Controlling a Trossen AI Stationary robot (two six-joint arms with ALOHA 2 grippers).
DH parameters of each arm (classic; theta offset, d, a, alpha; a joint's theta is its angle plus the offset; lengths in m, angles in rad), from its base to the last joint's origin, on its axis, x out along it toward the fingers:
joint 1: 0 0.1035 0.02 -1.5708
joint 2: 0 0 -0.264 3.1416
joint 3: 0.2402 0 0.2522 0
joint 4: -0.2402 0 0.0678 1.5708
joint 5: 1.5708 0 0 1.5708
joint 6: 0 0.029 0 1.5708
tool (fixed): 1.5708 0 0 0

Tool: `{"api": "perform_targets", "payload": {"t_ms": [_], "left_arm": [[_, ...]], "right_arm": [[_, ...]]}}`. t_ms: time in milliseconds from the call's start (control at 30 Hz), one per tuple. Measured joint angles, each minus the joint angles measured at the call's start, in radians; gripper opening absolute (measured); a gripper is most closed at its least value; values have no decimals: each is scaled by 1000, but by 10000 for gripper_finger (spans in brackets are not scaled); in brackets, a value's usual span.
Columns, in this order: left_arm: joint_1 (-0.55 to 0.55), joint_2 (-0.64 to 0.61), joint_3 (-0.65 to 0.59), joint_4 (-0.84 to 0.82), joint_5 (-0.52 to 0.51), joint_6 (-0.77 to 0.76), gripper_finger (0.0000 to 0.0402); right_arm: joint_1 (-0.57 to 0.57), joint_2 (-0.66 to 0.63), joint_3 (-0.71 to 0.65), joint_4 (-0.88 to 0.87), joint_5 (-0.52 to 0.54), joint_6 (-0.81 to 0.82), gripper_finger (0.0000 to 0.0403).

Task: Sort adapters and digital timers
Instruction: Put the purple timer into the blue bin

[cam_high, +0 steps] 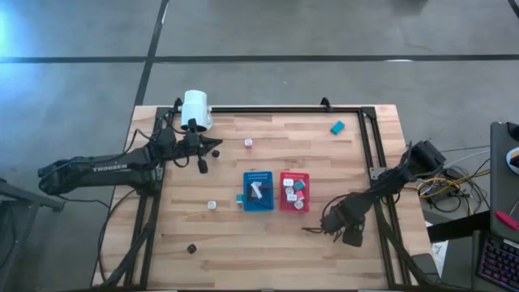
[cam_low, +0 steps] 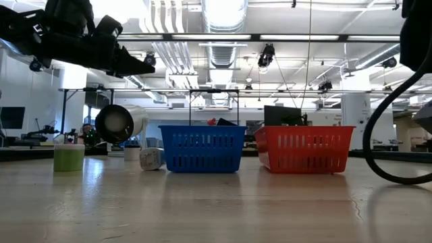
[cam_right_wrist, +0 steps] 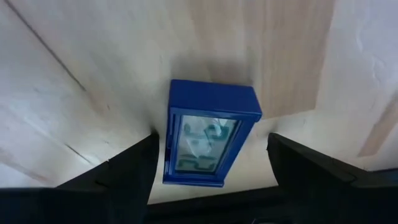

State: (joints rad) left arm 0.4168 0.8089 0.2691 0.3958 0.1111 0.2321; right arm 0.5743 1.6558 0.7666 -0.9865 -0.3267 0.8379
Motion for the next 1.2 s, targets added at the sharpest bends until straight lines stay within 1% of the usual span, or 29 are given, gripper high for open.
{"api": "perform_targets", "payload": {"t_ms": [100, 200, 400, 500, 600, 733, 933, 1000, 1100, 1200], "left_arm": [[0, 0, 0, 0, -2, 0, 7], [0, 0, 0, 0, -2, 0, 7], [0, 0, 0, -7, -2, -6, 7], [0, 0, 0, -7, -1, -7, 7], [0, 0, 0, -8, -1, -7, 7], [0, 0, 0, -8, -1, -7, 7], [0, 0, 0, -7, 2, -7, 7], [0, 0, 0, -7, 2, -8, 7], [0, 0, 0, -7, 2, -7, 7], [0, 0, 0, -7, 2, -7, 7]], "right_arm": [[0, 7, -1, 2, -1, -26, 280], [1, 6, -1, 13, 0, -51, 247], [2, 6, -4, 47, -3, -93, 136], [2, -7, -4, 48, -1, -101, 133], [3, -47, -8, 76, 20, -104, 133], [0, -131, 6, 116, 109, -110, 131], [-15, -266, 86, 166, 285, -174, 131], [-23, -298, 118, 194, 362, -217, 131], [-37, -343, 162, 233, 505, -296, 131], [-61, -385, 180, 337, 612, -406, 131]]}}
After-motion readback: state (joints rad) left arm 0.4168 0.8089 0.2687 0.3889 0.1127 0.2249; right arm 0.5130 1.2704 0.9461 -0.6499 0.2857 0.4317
